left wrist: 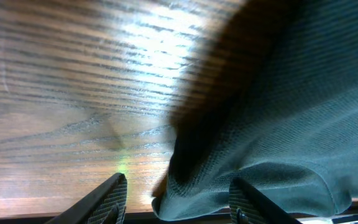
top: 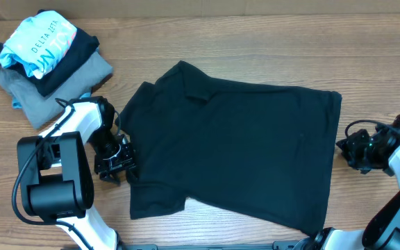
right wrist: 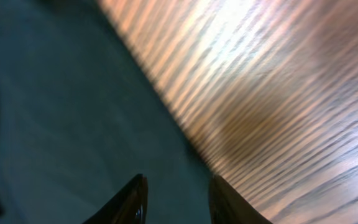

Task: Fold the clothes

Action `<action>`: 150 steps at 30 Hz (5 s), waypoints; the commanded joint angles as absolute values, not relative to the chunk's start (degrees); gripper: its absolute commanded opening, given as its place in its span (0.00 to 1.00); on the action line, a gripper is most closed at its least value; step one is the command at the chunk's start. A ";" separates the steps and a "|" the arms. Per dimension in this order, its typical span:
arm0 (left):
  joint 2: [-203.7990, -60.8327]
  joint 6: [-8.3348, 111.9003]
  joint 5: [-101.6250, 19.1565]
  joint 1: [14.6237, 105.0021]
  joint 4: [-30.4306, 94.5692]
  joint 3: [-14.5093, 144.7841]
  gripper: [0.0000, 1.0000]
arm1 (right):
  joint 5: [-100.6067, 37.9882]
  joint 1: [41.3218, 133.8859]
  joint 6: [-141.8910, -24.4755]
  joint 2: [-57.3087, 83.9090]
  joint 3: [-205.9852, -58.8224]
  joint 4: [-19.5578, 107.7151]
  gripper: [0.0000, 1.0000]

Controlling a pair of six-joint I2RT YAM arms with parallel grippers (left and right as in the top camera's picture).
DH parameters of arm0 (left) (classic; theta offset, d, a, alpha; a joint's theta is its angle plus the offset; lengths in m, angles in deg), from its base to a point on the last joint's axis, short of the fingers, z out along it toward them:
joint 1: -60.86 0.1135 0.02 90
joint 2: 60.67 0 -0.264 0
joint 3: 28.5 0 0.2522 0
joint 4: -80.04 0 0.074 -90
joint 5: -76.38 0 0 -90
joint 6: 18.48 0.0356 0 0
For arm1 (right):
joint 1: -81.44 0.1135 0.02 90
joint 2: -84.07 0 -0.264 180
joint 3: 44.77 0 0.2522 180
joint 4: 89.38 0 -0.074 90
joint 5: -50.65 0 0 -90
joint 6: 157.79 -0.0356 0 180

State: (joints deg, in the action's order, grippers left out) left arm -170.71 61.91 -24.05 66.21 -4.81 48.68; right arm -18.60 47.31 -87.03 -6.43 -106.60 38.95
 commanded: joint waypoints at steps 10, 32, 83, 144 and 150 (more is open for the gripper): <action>-169.37 68.34 -28.51 66.01 -2.58 50.34 0.56 | -7.45 47.16 -80.76 0.92 -111.54 26.45 0.37; -173.51 82.46 -32.29 59.89 19.01 66.10 0.38 | -6.84 58.81 -81.96 2.80 -109.97 26.91 0.39; -177.29 68.56 -10.74 70.01 -28.14 119.01 0.54 | -12.52 62.04 -82.68 2.80 -109.97 21.14 0.49; -155.91 65.63 -25.08 78.84 18.53 30.76 0.54 | -12.30 62.04 -82.99 2.80 -109.97 22.08 0.55; -155.89 63.79 -22.79 78.84 14.09 30.76 0.64 | -12.30 62.04 -83.01 2.80 -109.97 21.86 0.55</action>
